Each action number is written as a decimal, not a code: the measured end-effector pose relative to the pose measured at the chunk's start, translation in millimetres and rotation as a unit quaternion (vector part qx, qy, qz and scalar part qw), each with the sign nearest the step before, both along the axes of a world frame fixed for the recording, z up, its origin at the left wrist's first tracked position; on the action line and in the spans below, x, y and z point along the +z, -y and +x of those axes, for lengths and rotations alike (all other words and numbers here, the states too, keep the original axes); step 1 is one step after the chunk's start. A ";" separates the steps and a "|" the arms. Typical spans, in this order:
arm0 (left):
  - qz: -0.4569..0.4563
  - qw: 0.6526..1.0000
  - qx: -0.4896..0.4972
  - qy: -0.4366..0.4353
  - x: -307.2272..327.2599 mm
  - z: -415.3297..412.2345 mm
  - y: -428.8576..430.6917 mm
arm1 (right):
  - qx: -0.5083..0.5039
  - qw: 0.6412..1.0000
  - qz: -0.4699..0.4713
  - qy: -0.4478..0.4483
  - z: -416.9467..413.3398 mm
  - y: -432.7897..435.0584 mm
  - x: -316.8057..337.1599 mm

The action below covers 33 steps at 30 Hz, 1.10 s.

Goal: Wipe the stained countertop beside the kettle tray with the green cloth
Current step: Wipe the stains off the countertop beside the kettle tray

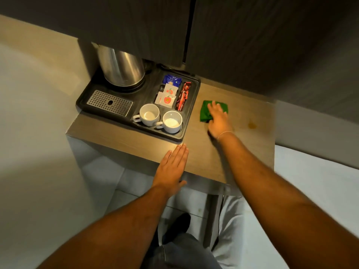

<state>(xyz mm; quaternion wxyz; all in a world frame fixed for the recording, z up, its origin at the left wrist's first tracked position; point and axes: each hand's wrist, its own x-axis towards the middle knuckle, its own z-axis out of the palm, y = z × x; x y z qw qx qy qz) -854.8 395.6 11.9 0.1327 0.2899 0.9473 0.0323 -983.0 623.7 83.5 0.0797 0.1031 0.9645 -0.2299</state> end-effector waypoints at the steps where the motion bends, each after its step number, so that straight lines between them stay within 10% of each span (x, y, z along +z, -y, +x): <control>1: 0.002 1.000 0.000 0.003 1.2 -1.0 -2.0 | -0.027 1.000 0.001 0.005 -1.6 -19.6 1.1; 8: 0.008 1.000 -0.026 0.001 4.8 -6.9 -17.5 | -0.196 0.980 0.030 -0.004 96.3 -88.8 -11.5; 18: -0.008 0.998 0.054 0.005 3.1 -1.3 -15.2 | 0.084 0.996 0.031 -0.024 29.5 20.2 -11.7; 27: 0.014 0.999 0.038 0.003 -2.3 -4.4 -6.2 | -0.170 0.985 0.039 -0.003 89.1 -136.0 5.3; 33: 0.048 0.998 0.041 0.006 -4.7 -6.9 -4.7 | 0.087 0.996 -0.010 -0.031 171.4 22.2 -39.7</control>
